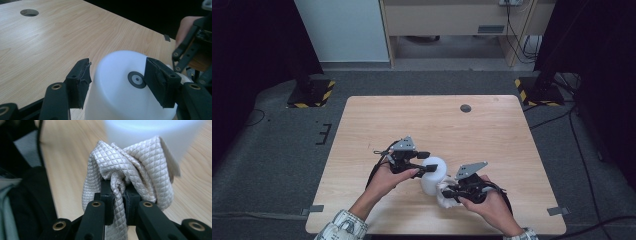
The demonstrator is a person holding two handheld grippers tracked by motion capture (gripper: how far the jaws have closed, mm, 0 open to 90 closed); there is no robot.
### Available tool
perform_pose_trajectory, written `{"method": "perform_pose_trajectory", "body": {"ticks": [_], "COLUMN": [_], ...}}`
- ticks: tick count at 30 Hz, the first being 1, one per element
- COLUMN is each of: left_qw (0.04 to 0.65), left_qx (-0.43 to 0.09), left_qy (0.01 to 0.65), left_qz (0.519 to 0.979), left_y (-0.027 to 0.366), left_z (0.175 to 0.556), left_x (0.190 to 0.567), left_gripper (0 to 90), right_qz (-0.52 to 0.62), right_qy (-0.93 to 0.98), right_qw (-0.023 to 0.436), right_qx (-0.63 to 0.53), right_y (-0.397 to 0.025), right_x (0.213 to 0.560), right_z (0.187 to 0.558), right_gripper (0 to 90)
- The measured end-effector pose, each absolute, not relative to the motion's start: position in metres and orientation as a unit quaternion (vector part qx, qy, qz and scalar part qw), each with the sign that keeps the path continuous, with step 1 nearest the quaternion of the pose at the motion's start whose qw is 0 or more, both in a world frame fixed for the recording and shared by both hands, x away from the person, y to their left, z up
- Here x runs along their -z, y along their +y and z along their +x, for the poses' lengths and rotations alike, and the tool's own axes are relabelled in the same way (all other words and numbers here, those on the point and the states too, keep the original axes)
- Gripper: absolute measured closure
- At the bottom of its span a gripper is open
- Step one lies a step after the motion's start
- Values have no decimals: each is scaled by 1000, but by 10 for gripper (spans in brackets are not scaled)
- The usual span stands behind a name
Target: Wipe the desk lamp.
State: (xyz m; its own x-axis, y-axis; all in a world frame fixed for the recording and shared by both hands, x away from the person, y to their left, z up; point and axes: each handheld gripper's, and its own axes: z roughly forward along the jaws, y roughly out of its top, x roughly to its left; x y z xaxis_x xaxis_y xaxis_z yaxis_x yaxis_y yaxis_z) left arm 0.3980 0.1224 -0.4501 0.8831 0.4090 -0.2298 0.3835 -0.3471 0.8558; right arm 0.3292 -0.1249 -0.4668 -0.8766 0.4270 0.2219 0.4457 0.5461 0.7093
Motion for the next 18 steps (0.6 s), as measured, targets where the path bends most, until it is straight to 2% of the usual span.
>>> {"method": "perform_pose_trajectory", "body": {"ticks": [6,18], "left_qw": [518,519], "left_qx": [-13,-13], "left_qy": [242,243], "left_qz": [820,819], "left_y": [122,122], "left_z": [398,398], "left_x": [450,450], "left_gripper": [372,371], "right_qz": [-218,-211], "right_qy": [-876,-897], "right_qw": [1,-30], "right_qx": [431,387], "right_y": [-102,-66], "right_x": [467,492], "right_z": [321,318], "right_gripper": [815,814]}}
